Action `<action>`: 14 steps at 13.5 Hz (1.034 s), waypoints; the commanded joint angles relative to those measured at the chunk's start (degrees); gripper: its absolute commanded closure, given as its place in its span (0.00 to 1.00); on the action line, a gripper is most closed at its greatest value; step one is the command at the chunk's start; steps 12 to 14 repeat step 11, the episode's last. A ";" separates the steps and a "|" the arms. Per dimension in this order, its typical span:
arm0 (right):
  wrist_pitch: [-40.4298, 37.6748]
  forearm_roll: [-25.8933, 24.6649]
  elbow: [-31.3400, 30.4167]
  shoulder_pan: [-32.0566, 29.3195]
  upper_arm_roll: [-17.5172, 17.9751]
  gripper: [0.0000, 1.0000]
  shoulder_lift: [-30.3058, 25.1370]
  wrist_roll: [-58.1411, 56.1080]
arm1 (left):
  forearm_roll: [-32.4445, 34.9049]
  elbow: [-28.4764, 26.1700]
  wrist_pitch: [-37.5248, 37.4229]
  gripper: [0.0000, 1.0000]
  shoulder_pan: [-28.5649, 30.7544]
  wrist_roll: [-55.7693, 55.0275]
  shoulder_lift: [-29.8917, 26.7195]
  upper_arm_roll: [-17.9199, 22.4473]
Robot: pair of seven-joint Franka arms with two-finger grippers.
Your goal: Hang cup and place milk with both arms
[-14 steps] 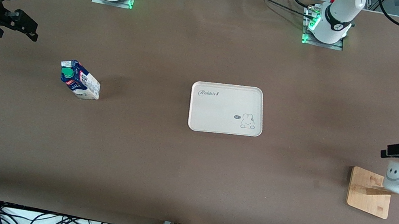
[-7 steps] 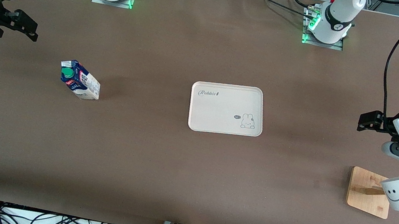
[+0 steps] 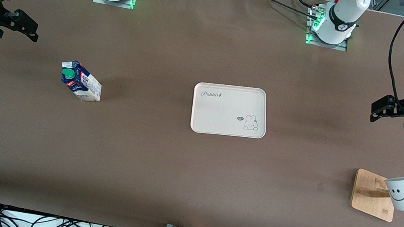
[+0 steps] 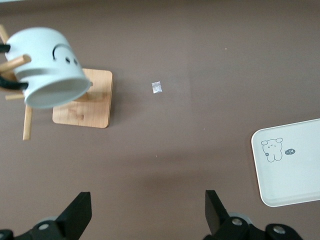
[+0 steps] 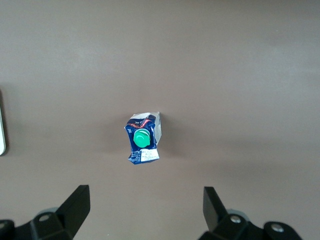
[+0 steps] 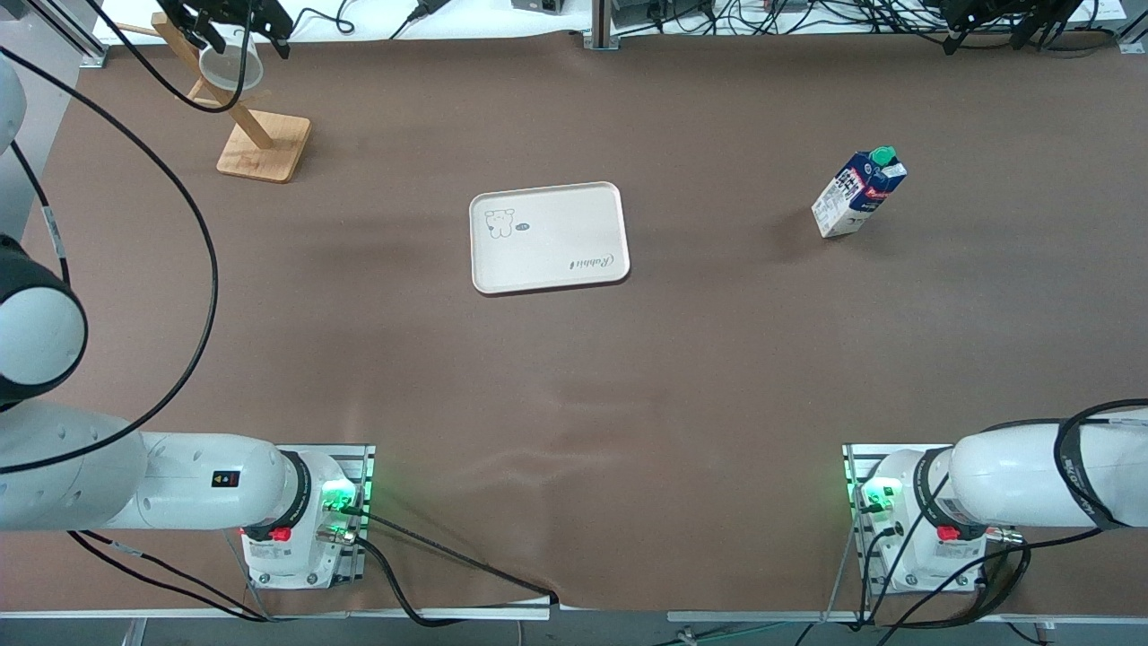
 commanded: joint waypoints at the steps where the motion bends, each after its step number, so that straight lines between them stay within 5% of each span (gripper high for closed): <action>1: -1.05 -0.77 1.21 -0.87 0.85 0.00 0.42 0.15 | -0.43 -2.46 1.71 0.00 -0.41 -2.42 -1.68 0.25; 14: -1.05 -0.77 1.30 -0.87 0.85 0.00 0.42 0.15 | -2.63 -2.20 -6.20 0.00 -0.84 -2.07 -4.59 0.60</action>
